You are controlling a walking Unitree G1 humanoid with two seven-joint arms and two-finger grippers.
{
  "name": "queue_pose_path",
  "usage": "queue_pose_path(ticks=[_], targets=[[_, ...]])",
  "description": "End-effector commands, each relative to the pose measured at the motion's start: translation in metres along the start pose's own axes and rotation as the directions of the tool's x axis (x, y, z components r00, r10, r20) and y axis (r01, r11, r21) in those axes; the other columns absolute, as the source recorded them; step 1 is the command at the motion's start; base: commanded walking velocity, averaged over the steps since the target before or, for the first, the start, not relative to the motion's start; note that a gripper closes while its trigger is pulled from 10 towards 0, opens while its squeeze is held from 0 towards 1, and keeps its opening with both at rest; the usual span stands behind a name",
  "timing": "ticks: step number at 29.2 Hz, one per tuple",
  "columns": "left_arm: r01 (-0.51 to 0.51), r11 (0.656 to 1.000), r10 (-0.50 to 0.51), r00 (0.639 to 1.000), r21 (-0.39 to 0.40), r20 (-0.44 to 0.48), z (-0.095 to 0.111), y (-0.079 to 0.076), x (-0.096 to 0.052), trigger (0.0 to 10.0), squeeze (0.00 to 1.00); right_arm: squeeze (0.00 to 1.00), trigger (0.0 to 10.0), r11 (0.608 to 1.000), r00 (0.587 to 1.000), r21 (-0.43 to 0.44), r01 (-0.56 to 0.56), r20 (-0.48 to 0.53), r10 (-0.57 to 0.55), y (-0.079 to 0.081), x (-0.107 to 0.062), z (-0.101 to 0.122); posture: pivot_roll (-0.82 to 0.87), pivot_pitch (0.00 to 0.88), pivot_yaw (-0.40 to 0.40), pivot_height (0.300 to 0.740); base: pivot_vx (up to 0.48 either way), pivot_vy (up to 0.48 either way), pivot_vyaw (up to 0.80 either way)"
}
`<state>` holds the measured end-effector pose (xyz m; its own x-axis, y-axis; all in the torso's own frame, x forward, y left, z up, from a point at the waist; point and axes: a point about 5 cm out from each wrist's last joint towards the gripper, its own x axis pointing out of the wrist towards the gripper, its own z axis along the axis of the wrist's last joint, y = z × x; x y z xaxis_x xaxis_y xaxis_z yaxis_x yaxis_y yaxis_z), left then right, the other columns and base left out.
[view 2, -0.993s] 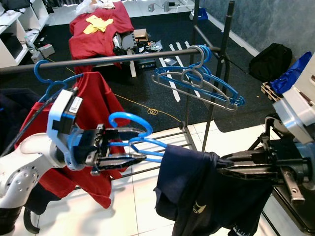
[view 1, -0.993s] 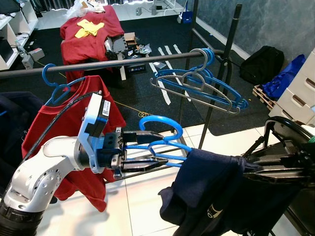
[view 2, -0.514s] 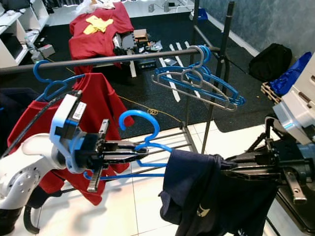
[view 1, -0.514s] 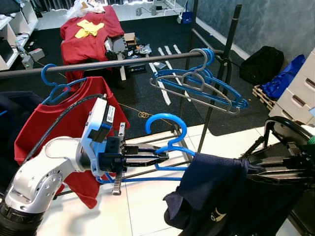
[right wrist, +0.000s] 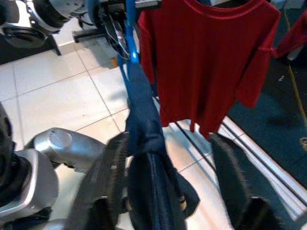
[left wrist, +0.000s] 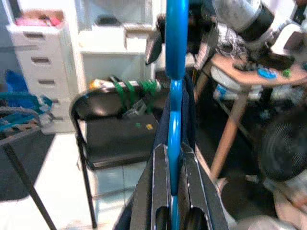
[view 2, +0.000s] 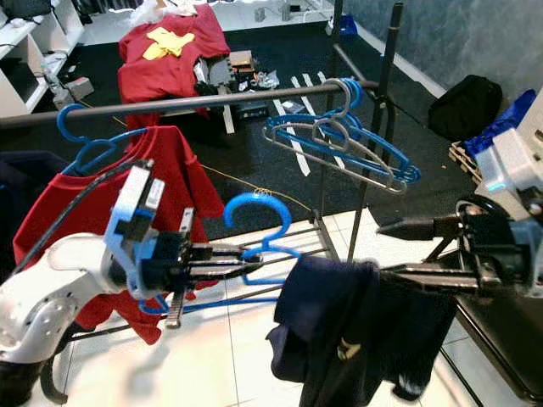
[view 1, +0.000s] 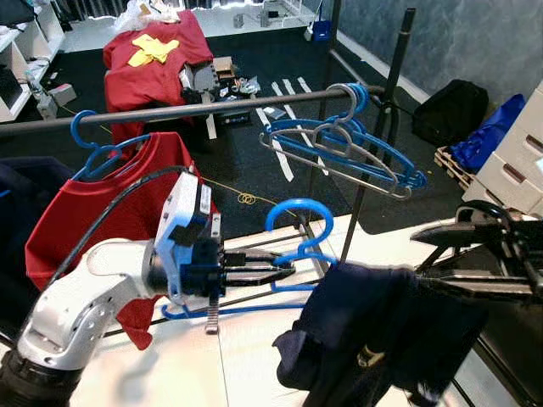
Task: Hang hanger
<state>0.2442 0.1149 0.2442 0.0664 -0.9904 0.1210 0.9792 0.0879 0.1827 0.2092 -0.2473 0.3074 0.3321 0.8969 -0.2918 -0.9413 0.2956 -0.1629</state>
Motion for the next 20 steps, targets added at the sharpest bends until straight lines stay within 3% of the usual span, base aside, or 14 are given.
queue_pose_path(ticks=[1, 4, 6, 7, 9, 10, 12, 13, 14, 16, 17, 18, 19, 20], targets=[[-0.026, 1.0, 0.026, 0.996, 0.002, 0.081, 0.009, 0.003, 0.001, 0.0, 0.0, 1.0, 10.0, 0.998, 0.999, -0.034, 0.05, 0.02, -0.049, -0.004, -0.002, 0.002, -0.07, 0.124, 0.034, 0.74, 0.0, 0.0, 0.0], [-0.051, 0.999, 0.051, 0.993, -0.004, 0.105, 0.01, 0.005, 0.001, 0.0, 0.0, 1.0, 10.0, 0.995, 0.995, -0.046, 0.093, 0.041, -0.091, -0.007, -0.005, 0.004, -0.07, 0.124, 0.033, 0.74, 0.0, 0.0, 0.0], [-0.124, 0.992, 0.126, 0.979, -0.02, 0.161, 0.011, 0.011, 0.001, 0.0, 0.0, 0.99, 10.0, 0.976, 0.971, -0.07, 0.208, 0.133, -0.198, -0.014, -0.014, 0.013, -0.07, 0.126, 0.031, 0.74, 0.0, 0.0, 0.0], [-0.124, 0.992, 0.126, 0.979, -0.02, 0.161, 0.011, 0.011, 0.001, 0.0, 0.0, 0.99, 10.0, 0.976, 0.971, -0.07, 0.208, 0.133, -0.198, -0.014, -0.014, 0.013, -0.07, 0.126, 0.031, 0.74, 0.0, 0.0, 0.0], [-0.232, 0.972, 0.235, 0.946, -0.037, 0.224, 0.014, 0.021, 0.002, 0.0, 0.0, 0.94, 10.0, 0.925, 0.891, -0.086, 0.371, 0.313, -0.328, -0.02, -0.028, 0.032, -0.08, 0.13, 0.031, 0.74, 0.0, 0.0, 0.0], [-0.232, 0.972, 0.235, 0.946, -0.037, 0.224, 0.014, 0.021, 0.002, 0.0, 0.0, 0.94, 10.0, 0.925, 0.891, -0.086, 0.371, 0.313, -0.328, -0.02, -0.028, 0.032, -0.08, 0.13, 0.031, 0.74, 0.0, 0.0, 0.0], [-0.265, 0.963, 0.267, 0.933, -0.041, 0.24, 0.015, 0.024, 0.002, 0.0, 0.0, 0.94, 10.0, 0.904, 0.853, -0.081, 0.42, 0.377, -0.362, -0.021, -0.032, 0.038, -0.08, 0.13, 0.031, 0.74, 0.0, 0.0, 0.0], [-0.302, 0.952, 0.304, 0.916, -0.047, 0.261, 0.017, 0.028, 0.002, 0.0, 0.0, 0.77, 10.0, 0.892, 0.761, -0.033, 0.451, 0.537, -0.365, -0.017, -0.038, 0.051, -0.08, 0.131, 0.03, 0.74, 0.0, 0.0, 0.0], [-0.333, 0.942, 0.333, 0.901, -0.049, 0.277, 0.018, 0.031, 0.003, 0.0, 0.0, 0.57, 10.0, 0.9, 0.696, -0.001, 0.436, 0.635, -0.337, -0.011, -0.039, 0.058, -0.08, 0.13, 0.032, 0.74, 0.0, 0.0, 0.0], [-0.333, 0.942, 0.333, 0.901, -0.049, 0.277, 0.018, 0.031, 0.003, 0.0, 0.0, 0.57, 10.0, 0.9, 0.696, -0.001, 0.436, 0.635, -0.337, -0.011, -0.039, 0.058, -0.08, 0.13, 0.032, 0.74, 0.0, 0.0, 0.0], [-0.36, 0.932, 0.359, 0.886, -0.054, 0.294, 0.02, 0.034, 0.003, 0.0, 0.0, 0.16, 10.0, 0.922, 0.667, 0.019, 0.386, 0.684, -0.293, -0.002, -0.034, 0.058, -0.08, 0.132, 0.031, 0.74, 0.0, 0.0, 0.0], [-0.36, 0.932, 0.359, 0.886, -0.054, 0.294, 0.02, 0.034, 0.003, 0.0, 0.0, 0.16, 10.0, 0.922, 0.667, 0.019, 0.386, 0.684, -0.293, -0.002, -0.034, 0.058, -0.08, 0.132, 0.031, 0.74, 0.0, 0.0, 0.0], [-0.379, 0.924, 0.377, 0.875, -0.054, 0.305, 0.023, 0.036, 0.003, 0.0, 0.0, 0.0, 10.0, 0.935, 0.663, 0.029, 0.354, 0.698, -0.272, 0.004, -0.028, 0.055, -0.08, 0.132, 0.033, 0.74, 0.0, 0.0, 0.0], [-0.379, 0.924, 0.377, 0.875, -0.054, 0.305, 0.023, 0.036, 0.003, 0.0, 0.0, 0.0, 10.0, 0.935, 0.663, 0.029, 0.354, 0.698, -0.272, 0.004, -0.028, 0.055, -0.08, 0.132, 0.033, 0.74, 0.0, 0.0, 0.0]])
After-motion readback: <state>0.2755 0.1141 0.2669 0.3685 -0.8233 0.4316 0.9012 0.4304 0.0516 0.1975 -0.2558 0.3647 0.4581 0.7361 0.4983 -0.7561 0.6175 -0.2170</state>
